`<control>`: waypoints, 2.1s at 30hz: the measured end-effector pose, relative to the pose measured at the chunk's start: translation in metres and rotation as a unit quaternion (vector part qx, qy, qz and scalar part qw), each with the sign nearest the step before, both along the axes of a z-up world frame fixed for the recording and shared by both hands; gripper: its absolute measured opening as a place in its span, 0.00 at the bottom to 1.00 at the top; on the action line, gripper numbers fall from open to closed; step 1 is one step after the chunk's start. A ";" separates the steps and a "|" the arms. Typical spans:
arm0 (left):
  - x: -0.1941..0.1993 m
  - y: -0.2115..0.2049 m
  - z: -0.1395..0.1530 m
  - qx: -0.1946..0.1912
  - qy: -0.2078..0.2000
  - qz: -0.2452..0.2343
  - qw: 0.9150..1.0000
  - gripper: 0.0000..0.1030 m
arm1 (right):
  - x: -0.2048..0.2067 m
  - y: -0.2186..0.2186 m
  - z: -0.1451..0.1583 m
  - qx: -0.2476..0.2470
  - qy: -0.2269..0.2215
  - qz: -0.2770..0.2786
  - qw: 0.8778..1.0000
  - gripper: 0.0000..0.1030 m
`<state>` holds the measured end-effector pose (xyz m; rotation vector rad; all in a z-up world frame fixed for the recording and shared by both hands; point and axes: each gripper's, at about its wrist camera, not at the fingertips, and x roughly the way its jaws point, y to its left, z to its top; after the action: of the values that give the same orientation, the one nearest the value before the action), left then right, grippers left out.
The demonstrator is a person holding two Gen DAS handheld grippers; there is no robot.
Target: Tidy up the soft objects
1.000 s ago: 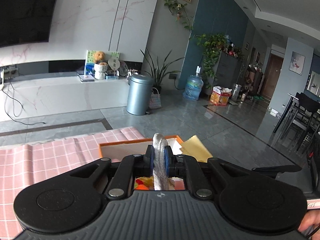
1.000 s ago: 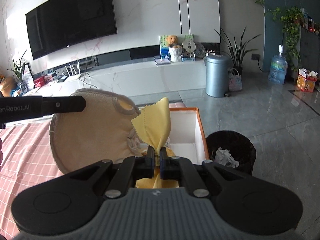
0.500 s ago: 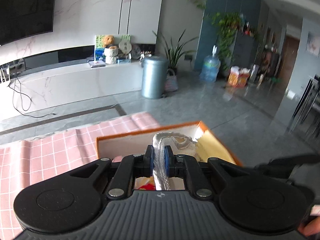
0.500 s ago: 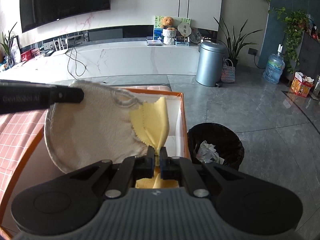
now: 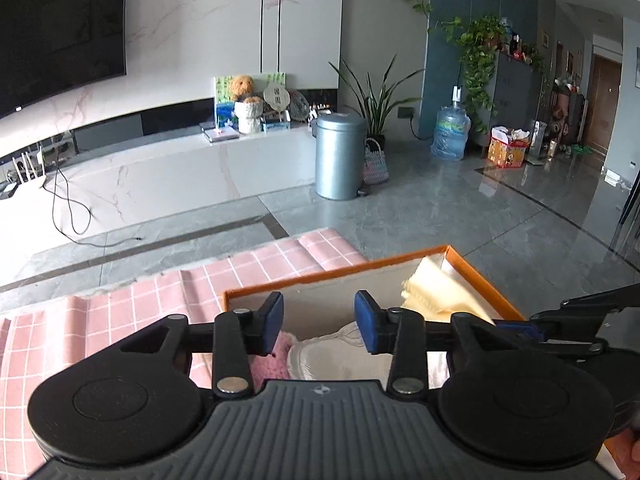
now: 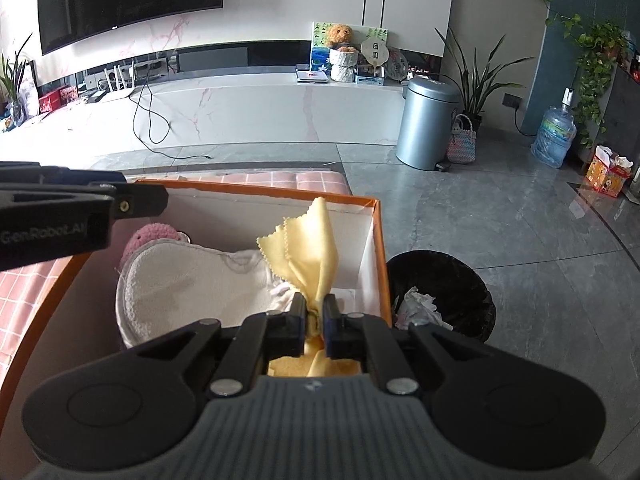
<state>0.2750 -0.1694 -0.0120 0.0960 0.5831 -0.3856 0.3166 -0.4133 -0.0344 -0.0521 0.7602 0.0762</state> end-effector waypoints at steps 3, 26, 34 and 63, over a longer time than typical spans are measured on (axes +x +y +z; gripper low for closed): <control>-0.001 0.002 0.004 0.002 0.004 -0.007 1.000 0.48 | 0.003 0.003 0.000 0.006 0.007 0.005 1.000 0.09; -0.046 0.029 0.045 -0.007 -0.017 -0.005 1.000 0.64 | -0.056 0.021 0.077 -0.002 -0.053 0.001 0.999 0.69; -0.082 0.058 0.070 -0.039 -0.060 0.007 0.997 0.71 | -0.111 0.041 0.111 0.004 -0.101 0.013 0.995 0.82; -0.203 0.143 0.017 -0.003 -0.071 0.181 0.981 0.98 | -0.255 0.136 0.051 0.004 -0.130 -0.006 0.992 0.97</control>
<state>0.0716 -0.0266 0.0049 0.0109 0.4456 -0.0263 0.0620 -0.2774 0.0167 -0.0487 0.5004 0.0606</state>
